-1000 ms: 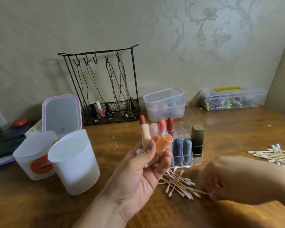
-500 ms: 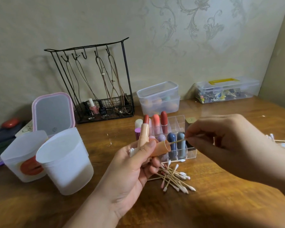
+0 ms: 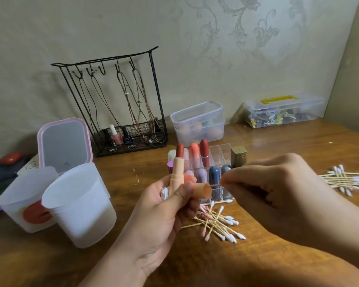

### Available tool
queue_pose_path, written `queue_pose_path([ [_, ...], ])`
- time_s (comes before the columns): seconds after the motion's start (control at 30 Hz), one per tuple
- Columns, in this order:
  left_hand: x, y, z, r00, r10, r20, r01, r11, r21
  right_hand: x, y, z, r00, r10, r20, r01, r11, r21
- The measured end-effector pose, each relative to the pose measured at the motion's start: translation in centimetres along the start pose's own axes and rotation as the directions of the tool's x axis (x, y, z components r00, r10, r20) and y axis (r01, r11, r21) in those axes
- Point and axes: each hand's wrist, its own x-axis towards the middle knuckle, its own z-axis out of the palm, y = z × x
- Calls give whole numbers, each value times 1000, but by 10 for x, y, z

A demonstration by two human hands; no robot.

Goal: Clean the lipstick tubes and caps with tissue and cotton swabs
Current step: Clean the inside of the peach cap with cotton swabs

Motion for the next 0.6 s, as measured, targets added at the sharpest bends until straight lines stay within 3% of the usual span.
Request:
queue_pose_path([
  [0.17,0,5,-2,999,38,-22,-36,998,53,-1,-7,4,999,28,45,-20,986,-166],
  [0.27,0,4,-2,999,41,-25,-40,998,53,-3,-8,9,996,8,93,-4,999,-38],
  [0.33,0,2,-1,998,44,-33,-42,998,43,-2,-7,14,999,27,22,-28,999,39],
  [0.43,0,2,1,998,50,-42,-47,997,56,-1,-9,19,995,78,-64,-81,996,-39],
  [0.53,1,2,-1,997,57,-43,-54,995,81,-1,-16,24,997,82,14,-79,988,-129],
  [0.6,0,1,-1,997,58,-52,-54,995,86,-2,-16,27,998,55,24,-53,996,-72],
])
